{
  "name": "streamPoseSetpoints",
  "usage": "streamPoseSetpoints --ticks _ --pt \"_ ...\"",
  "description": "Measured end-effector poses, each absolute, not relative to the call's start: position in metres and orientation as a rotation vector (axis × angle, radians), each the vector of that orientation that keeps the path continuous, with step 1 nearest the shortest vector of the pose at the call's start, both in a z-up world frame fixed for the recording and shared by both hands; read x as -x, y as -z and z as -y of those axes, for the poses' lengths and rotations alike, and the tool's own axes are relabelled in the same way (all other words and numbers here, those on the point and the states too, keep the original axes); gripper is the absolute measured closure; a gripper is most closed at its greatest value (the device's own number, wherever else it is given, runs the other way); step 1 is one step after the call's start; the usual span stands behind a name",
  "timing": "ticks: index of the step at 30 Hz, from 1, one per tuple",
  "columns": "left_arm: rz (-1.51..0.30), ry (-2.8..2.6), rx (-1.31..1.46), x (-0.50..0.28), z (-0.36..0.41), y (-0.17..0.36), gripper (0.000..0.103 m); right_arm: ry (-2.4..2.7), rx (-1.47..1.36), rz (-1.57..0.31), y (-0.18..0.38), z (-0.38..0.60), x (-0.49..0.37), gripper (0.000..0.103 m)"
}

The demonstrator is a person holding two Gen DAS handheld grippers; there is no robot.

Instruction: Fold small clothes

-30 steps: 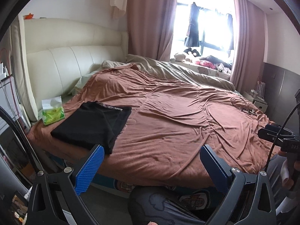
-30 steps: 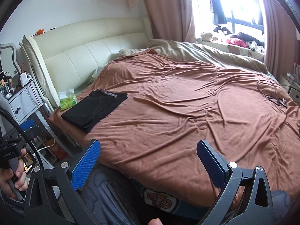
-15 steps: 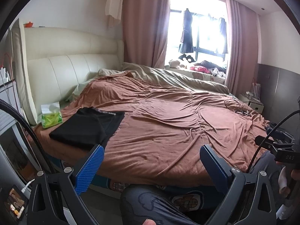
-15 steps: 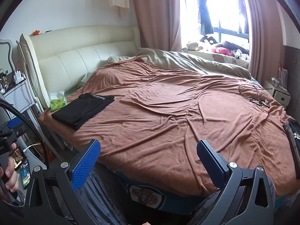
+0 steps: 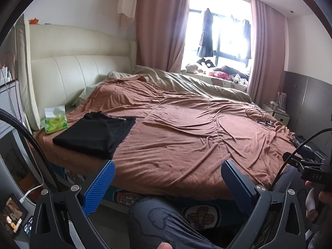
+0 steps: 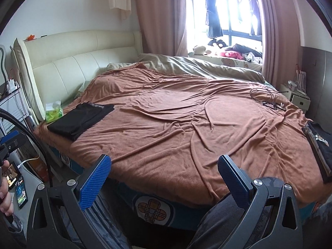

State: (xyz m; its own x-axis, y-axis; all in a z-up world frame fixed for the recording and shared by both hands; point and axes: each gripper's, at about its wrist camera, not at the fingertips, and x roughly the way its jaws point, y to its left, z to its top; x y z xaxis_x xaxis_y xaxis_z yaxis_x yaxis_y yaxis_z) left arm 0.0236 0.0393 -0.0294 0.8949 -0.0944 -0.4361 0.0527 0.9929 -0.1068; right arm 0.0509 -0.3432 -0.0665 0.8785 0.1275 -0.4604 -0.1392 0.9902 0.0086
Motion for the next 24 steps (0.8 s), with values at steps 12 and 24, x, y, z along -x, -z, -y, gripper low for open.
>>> streamPoseSetpoints --ticks 12,24 --pt "-0.455 0.058 0.086 -0.02 -0.041 0.029 0.001 -0.149 0.021 -0.464 0.068 0.348 -0.039 0.001" --pt "-0.468 0.06 0.074 -0.02 -0.037 0.03 0.0 -0.142 0.019 -0.465 0.07 0.352 -0.042 0.001"
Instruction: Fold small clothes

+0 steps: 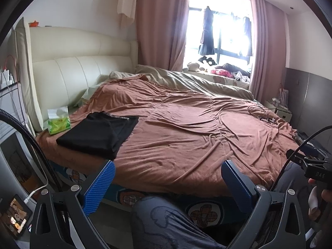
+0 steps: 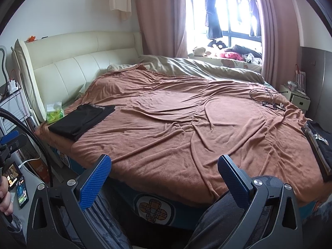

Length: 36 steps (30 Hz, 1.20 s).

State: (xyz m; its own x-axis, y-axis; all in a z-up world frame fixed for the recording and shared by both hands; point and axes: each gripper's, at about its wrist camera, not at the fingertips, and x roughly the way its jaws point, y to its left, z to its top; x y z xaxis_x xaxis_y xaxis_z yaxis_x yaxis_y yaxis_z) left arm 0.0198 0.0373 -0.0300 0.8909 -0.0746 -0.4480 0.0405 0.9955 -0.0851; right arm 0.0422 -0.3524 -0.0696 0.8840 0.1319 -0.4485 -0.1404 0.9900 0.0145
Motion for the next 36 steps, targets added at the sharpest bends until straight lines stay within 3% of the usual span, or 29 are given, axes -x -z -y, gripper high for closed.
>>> streamPoseSetpoints --ticks 36 --pt "-0.435 0.037 0.083 -0.003 -0.044 0.022 0.0 -0.148 0.033 -0.442 0.068 0.351 -0.026 0.0"
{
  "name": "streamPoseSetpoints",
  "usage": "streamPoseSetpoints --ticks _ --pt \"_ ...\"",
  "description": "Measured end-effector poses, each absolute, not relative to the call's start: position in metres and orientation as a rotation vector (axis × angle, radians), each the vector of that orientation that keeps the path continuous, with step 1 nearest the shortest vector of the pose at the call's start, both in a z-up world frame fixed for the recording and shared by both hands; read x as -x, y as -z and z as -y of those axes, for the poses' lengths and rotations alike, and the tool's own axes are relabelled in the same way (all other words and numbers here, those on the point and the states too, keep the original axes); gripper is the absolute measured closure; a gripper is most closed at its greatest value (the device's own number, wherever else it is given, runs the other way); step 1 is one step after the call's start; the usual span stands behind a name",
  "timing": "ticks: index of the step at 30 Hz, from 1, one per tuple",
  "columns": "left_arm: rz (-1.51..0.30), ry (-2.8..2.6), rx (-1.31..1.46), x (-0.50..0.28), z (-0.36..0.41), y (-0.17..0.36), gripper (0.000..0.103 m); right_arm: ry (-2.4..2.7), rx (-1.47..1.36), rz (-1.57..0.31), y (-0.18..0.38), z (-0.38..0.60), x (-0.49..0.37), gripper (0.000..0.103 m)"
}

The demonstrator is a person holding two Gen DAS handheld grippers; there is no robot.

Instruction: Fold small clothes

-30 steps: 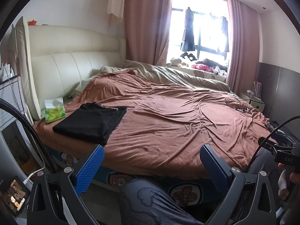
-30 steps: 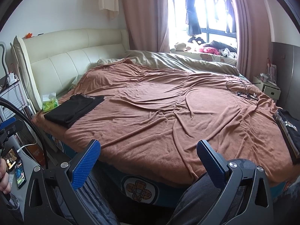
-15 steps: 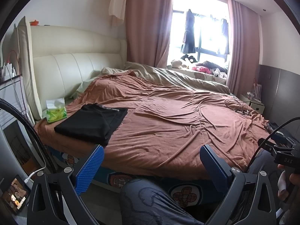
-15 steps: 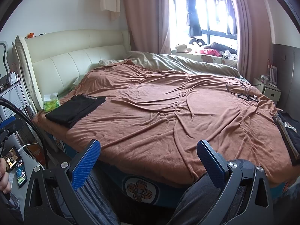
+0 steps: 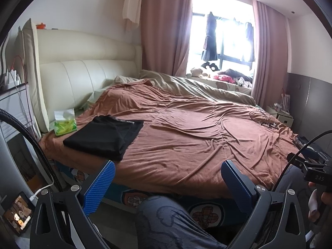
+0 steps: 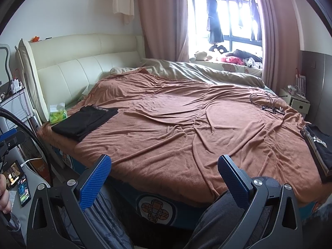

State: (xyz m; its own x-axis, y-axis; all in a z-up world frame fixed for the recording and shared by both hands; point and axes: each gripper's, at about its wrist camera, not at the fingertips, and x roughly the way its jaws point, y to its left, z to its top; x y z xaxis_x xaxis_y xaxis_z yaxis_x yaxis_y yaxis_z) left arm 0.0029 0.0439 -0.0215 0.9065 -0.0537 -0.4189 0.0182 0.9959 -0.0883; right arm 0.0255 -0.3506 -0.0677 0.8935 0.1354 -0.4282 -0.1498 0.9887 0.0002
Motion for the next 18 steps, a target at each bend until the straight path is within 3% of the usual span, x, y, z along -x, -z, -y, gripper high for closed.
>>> streamPoseSetpoints --ticks 18 --pt "-0.362 0.025 0.083 0.025 -0.054 0.01 0.0 -0.146 0.057 -0.426 0.064 0.342 -0.016 0.001"
